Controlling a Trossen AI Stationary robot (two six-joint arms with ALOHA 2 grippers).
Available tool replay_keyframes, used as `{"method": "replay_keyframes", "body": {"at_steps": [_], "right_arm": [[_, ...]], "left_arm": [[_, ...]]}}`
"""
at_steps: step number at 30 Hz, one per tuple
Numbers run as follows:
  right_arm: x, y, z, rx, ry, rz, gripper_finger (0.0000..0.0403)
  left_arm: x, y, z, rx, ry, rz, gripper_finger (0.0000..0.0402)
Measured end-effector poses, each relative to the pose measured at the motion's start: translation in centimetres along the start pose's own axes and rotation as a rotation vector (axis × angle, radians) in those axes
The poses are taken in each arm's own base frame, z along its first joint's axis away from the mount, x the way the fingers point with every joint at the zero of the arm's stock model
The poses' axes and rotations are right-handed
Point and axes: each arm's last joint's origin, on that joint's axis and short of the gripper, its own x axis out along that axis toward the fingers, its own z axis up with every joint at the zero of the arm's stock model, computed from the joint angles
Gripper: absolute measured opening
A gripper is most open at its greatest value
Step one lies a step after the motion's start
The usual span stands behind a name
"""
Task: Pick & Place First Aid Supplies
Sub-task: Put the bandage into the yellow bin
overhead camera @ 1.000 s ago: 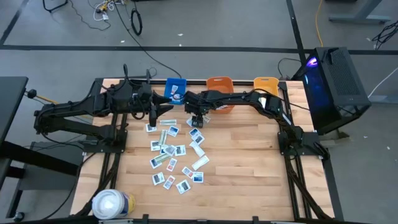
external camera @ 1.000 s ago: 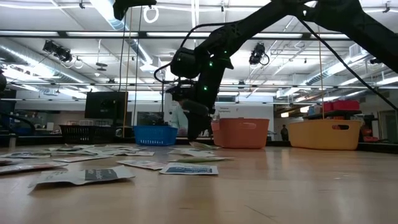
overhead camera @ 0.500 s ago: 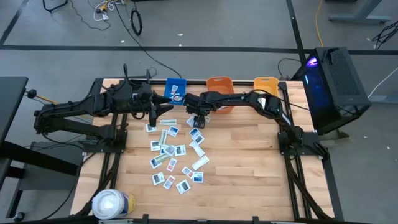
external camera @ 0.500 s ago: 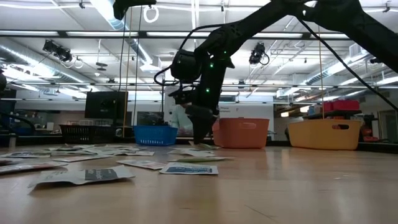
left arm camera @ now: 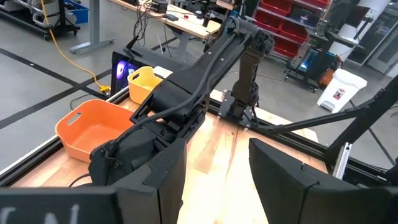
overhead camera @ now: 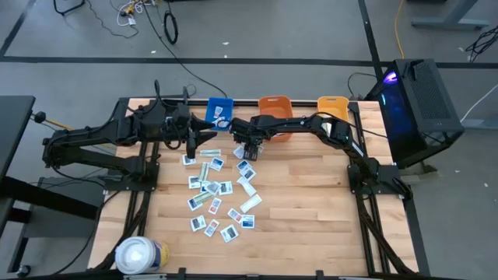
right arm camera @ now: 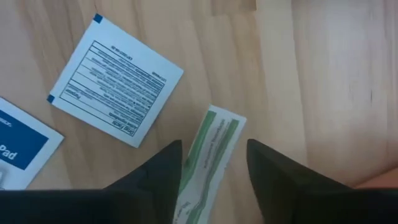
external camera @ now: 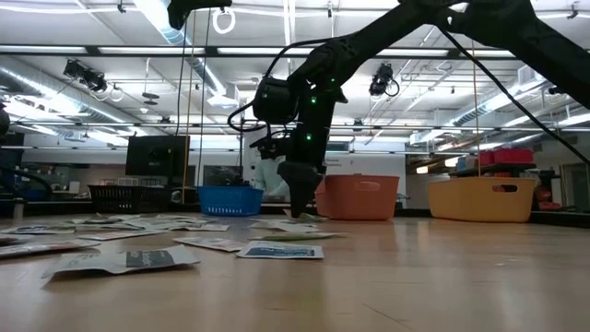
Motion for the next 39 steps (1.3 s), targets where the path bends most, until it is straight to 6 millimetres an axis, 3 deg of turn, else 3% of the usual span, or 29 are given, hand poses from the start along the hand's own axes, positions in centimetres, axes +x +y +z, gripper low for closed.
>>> {"method": "replay_keyframes", "body": {"at_steps": [13, 29, 39], "right_arm": [[0.0, 0.0, -0.1, -0.007, 0.012, 0.002, 0.0010], [-0.2, 0.2, -0.5, -0.014, 0.044, 0.037, 0.0001], [-3.3, 0.5, 0.4, 0.004, -0.039, 0.102, 0.0000]], "left_arm": [[0.0, 0.0, 0.0, 0.000, 0.000, -0.001, 0.0179], [-0.8, 0.0, 0.3, -0.004, -0.028, -0.007, 0.0179], [-1.3, 0.0, 0.5, -0.005, -0.045, -0.013, 0.0179]]}}
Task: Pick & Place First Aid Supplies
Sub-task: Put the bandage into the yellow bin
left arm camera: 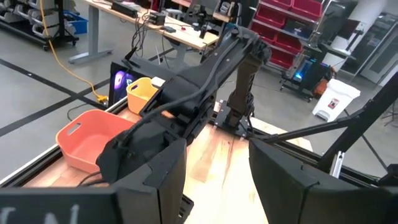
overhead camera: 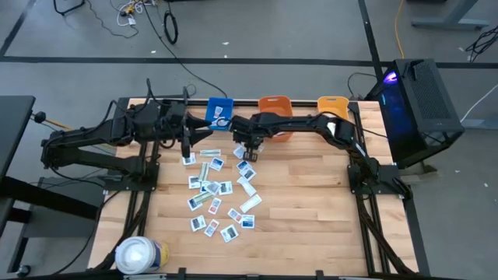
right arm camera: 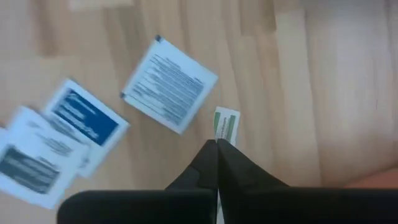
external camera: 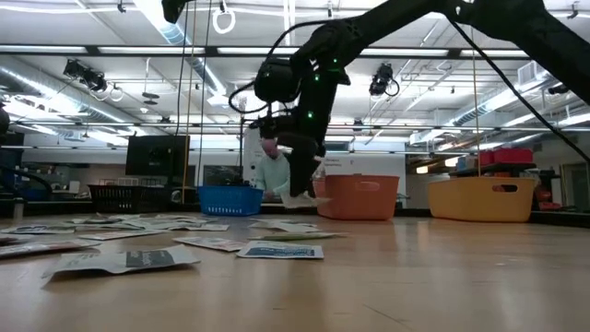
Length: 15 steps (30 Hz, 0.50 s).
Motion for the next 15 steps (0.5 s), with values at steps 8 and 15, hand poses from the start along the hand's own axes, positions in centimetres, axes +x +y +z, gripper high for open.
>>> {"method": "replay_keyframes", "body": {"at_steps": [8, 15], "right_arm": [[-3.5, 1.0, 0.6, 0.008, -0.089, 0.024, 0.0000], [-6.9, 1.1, 0.4, 0.028, -0.162, 0.033, 0.0000]], "left_arm": [[0.0, 0.0, 0.0, 0.001, 0.004, 0.002, 0.0179], [0.0, 0.0, 0.0, 0.002, 0.005, -0.002, 0.0179]]}}
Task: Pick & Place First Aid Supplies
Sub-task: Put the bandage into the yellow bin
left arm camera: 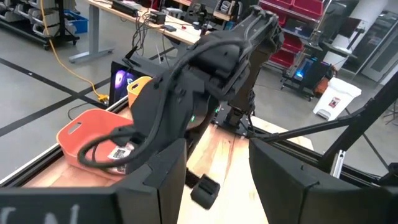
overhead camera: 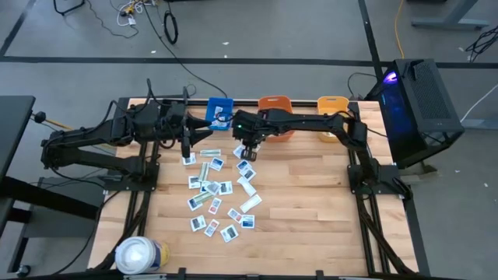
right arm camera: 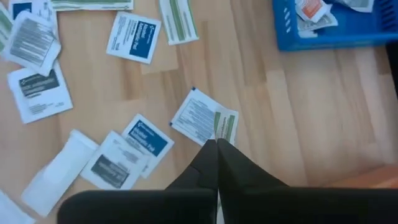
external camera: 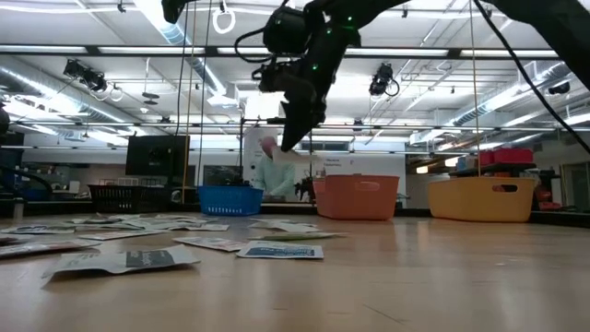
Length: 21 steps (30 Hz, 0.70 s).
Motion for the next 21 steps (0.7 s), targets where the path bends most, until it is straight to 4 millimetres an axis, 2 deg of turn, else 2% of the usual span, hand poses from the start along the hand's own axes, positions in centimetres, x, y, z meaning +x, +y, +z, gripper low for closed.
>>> {"method": "replay_keyframes", "body": {"at_steps": [4, 8, 21], "right_arm": [[-1.1, 0.0, -0.9, 0.017, -0.021, 0.006, 0.0000], [-1.7, 0.1, -2.9, 0.068, -0.062, 0.003, 0.0000], [-6.4, 0.2, -11.0, 0.255, -0.167, -0.064, 0.0000]], "left_arm": [[0.0, 0.0, 0.0, 0.001, 0.003, -0.007, 0.0179], [0.0, 0.0, 0.0, 0.010, 0.004, -0.006, 0.0179], [0.0, 0.0, 0.0, 0.036, 0.004, -0.006, 0.0179]]}}
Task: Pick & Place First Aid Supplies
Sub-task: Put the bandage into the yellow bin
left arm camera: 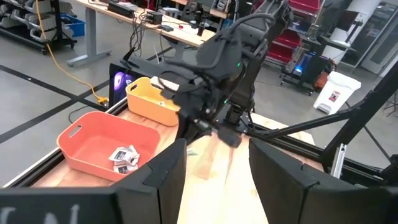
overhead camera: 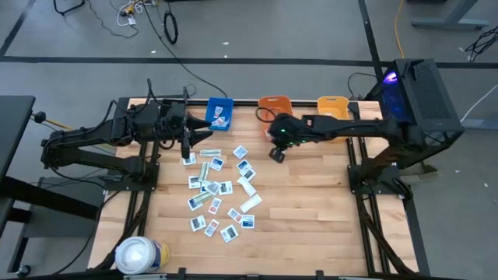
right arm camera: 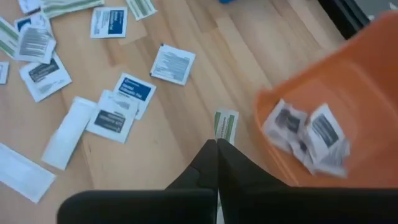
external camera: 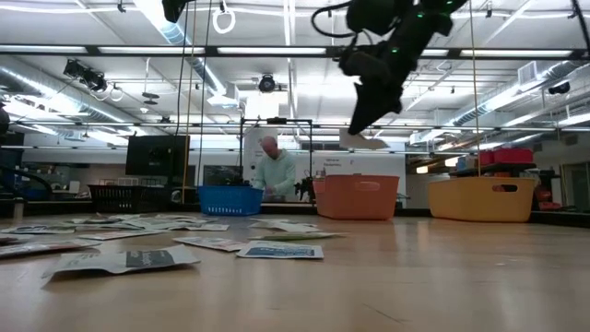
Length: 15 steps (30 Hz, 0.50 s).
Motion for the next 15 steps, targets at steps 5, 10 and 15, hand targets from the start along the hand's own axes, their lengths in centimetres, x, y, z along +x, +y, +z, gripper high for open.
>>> {"method": "replay_keyframes", "body": {"at_steps": [5, 10, 15], "right_arm": [[-1.9, -0.8, -2.2, 0.064, -0.026, -0.065, 0.0000], [-3.6, -1.8, -3.9, 0.126, -0.045, -0.123, 0.0000], [-4.9, -3.0, -4.7, 0.175, -0.043, -0.174, 0.0000]], "left_arm": [[0.0, 0.0, 0.0, -0.003, 0.000, 0.000, 0.0179], [0.0, 0.0, 0.0, -0.004, -0.002, -0.001, 0.0179], [0.0, 0.0, 0.0, -0.003, -0.003, -0.001, 0.0179]]}}
